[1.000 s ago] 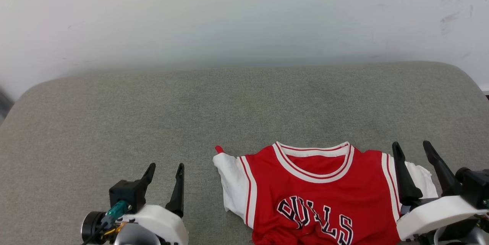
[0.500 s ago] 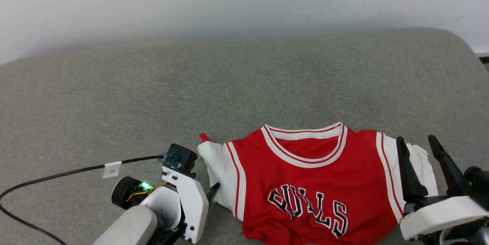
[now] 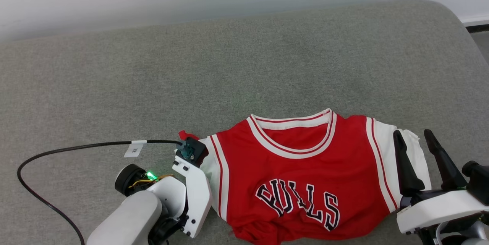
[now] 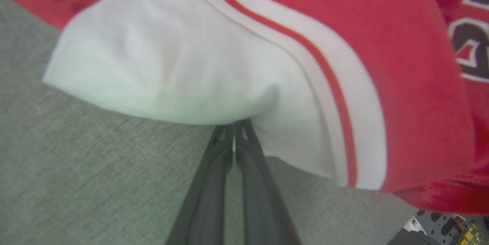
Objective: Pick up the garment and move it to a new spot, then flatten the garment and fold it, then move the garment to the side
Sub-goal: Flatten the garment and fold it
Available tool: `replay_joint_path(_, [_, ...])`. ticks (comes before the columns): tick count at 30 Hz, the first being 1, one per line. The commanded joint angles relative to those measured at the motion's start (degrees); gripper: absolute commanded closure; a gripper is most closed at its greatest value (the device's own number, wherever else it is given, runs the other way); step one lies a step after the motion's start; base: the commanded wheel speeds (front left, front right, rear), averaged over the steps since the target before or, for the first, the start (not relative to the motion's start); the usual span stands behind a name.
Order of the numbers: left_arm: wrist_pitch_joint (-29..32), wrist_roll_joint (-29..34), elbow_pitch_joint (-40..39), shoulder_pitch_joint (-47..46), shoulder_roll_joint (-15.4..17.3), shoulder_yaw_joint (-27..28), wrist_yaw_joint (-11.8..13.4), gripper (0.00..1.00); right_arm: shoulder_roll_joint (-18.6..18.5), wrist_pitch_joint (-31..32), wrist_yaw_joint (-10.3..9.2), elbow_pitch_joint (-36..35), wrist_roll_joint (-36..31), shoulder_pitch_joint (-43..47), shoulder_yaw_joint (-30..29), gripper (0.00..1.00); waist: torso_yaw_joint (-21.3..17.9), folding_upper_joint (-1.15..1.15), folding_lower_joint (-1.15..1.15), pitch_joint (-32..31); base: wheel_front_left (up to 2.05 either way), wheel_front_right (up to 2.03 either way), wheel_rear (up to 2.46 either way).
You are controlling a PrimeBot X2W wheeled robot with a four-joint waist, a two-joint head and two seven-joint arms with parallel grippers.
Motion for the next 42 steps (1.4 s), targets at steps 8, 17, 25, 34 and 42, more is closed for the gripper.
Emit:
replay_joint_path(8, [-7.82,2.81,-8.10,2.80,3.82,3.92,5.20,1.00,0.15,0.33,-0.01,-0.22,-0.98,1.03,-1.44,0.00,3.61,0.00,0.00,-4.05,0.00,0.00,0.00])
replay_joint_path(17, [-11.36,-0.78,-21.02,17.30,9.28,12.85,17.67,1.00,0.13,1.95,-0.01,-2.24,-1.97,2.68,-1.90,0.00,7.27,0.00,0.00,-7.00,0.00,0.00,0.00])
replay_joint_path(25, [-14.38,-8.52,-17.20,32.30,6.12,16.42,22.45,1.00,0.13,2.87,-0.01,-3.27,-1.80,3.50,-1.61,0.00,7.90,0.00,0.00,-7.84,0.00,0.00,0.00])
replay_joint_path(34, [-26.20,-6.90,-12.37,29.90,1.33,17.27,19.95,0.00,0.14,4.24,-0.01,-3.84,-2.25,4.52,-1.63,0.00,7.78,0.00,0.00,-10.17,0.00,0.00,0.00])
replay_joint_path(42, [-33.08,-2.98,-13.75,26.57,2.49,18.81,20.14,0.00,0.13,4.70,-0.02,-4.56,-1.89,5.23,-1.82,0.00,7.54,0.00,0.00,-11.34,0.00,0.00,0.00])
